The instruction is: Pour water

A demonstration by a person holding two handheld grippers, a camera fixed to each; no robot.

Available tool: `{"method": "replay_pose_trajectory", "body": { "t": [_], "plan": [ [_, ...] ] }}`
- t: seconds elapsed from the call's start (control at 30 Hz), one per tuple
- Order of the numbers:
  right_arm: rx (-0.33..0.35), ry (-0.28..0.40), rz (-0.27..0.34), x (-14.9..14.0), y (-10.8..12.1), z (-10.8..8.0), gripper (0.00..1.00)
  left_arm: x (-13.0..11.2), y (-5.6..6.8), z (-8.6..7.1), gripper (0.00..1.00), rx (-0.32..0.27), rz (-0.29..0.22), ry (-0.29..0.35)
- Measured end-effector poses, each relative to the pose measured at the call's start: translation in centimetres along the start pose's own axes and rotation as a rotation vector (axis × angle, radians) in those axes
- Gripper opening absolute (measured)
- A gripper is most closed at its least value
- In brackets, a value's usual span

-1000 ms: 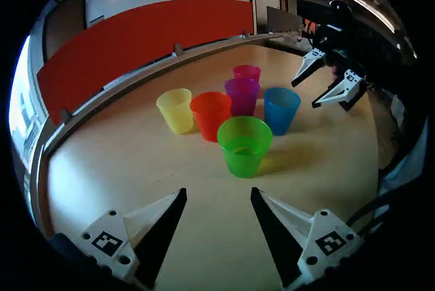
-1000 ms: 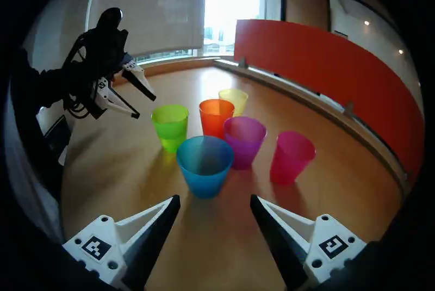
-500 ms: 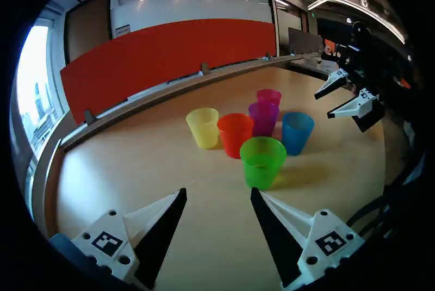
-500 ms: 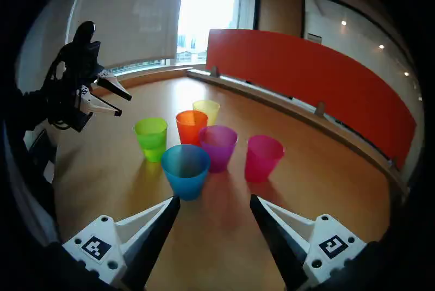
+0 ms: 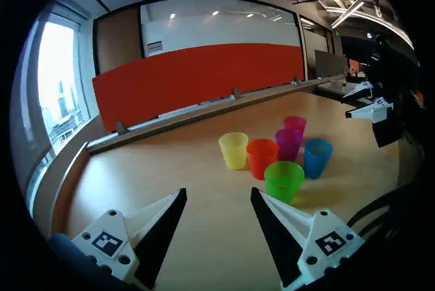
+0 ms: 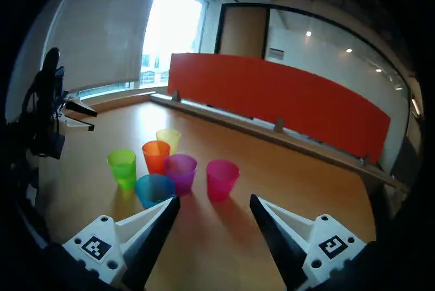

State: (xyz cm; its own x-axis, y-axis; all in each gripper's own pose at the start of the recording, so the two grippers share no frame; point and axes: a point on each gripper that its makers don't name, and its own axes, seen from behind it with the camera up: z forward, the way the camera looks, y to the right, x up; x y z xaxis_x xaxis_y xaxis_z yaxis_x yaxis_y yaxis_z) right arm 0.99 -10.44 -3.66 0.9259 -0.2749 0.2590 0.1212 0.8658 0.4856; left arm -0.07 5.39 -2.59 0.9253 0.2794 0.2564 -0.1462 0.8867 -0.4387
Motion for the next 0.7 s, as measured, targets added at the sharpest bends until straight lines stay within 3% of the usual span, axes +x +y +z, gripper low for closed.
{"method": "replay_pose_trajectory", "body": {
  "t": [0.3,0.7],
  "plan": [
    [-0.116,0.07,0.014,1.3,2.5,-0.4,1.0,1.9,-1.2,0.0,0.87,0.082,-0.018,0.081],
    [-0.335,0.243,0.099,4.5,7.4,-1.9,1.0,5.1,-3.7,-1.1,0.87,0.208,-0.078,0.24]
  ]
}}
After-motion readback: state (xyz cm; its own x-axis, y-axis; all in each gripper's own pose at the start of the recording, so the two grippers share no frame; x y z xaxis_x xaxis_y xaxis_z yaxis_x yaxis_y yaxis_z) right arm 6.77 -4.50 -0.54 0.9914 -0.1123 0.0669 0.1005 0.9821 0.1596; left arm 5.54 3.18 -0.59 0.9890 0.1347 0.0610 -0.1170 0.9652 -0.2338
